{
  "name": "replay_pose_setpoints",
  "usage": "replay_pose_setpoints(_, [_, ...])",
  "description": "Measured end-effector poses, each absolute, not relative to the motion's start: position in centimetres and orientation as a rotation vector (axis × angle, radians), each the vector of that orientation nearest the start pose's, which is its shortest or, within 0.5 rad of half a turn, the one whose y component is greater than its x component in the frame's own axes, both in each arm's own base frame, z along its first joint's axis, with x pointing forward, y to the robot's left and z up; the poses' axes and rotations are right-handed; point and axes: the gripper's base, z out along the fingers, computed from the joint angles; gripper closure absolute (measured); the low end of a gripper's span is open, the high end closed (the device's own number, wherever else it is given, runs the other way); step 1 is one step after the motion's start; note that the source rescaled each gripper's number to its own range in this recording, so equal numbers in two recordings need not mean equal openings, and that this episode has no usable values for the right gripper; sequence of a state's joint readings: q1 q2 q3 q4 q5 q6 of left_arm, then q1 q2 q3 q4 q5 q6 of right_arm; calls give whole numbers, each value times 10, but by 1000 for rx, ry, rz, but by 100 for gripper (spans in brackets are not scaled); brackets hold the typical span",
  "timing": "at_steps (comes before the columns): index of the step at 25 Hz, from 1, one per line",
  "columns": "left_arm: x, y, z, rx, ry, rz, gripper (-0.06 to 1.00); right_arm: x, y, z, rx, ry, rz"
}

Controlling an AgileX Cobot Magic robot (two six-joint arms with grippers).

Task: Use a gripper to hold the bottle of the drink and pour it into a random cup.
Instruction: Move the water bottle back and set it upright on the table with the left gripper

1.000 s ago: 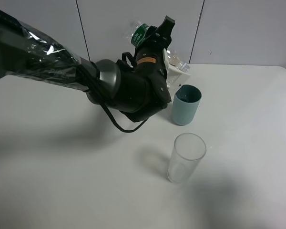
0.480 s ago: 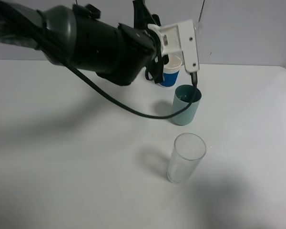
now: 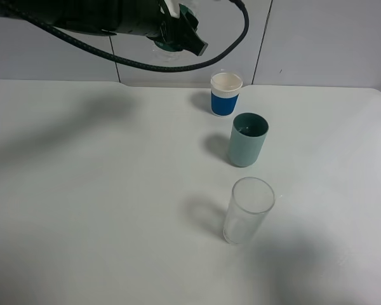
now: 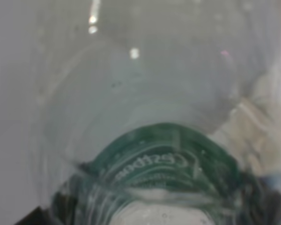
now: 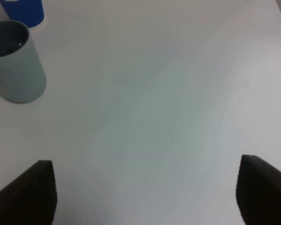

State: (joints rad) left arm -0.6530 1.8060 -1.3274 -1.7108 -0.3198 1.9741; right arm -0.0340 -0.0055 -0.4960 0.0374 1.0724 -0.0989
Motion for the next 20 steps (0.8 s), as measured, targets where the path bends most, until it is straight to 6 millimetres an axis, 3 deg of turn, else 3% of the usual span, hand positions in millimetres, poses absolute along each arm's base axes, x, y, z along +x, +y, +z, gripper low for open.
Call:
replay_pose_setpoints(5, [352,-235,276,779,1825,-193,94,-6,3,275,-69,2053,-38])
replay_pose_setpoints(10, [357,-222,271,760,1836,-398,94,-6,3,275,-69,2053,-38])
replay_pose_setpoints(20, [365,-172,238,676,1959,-478,94,-6,3,275,-69,2053,-38])
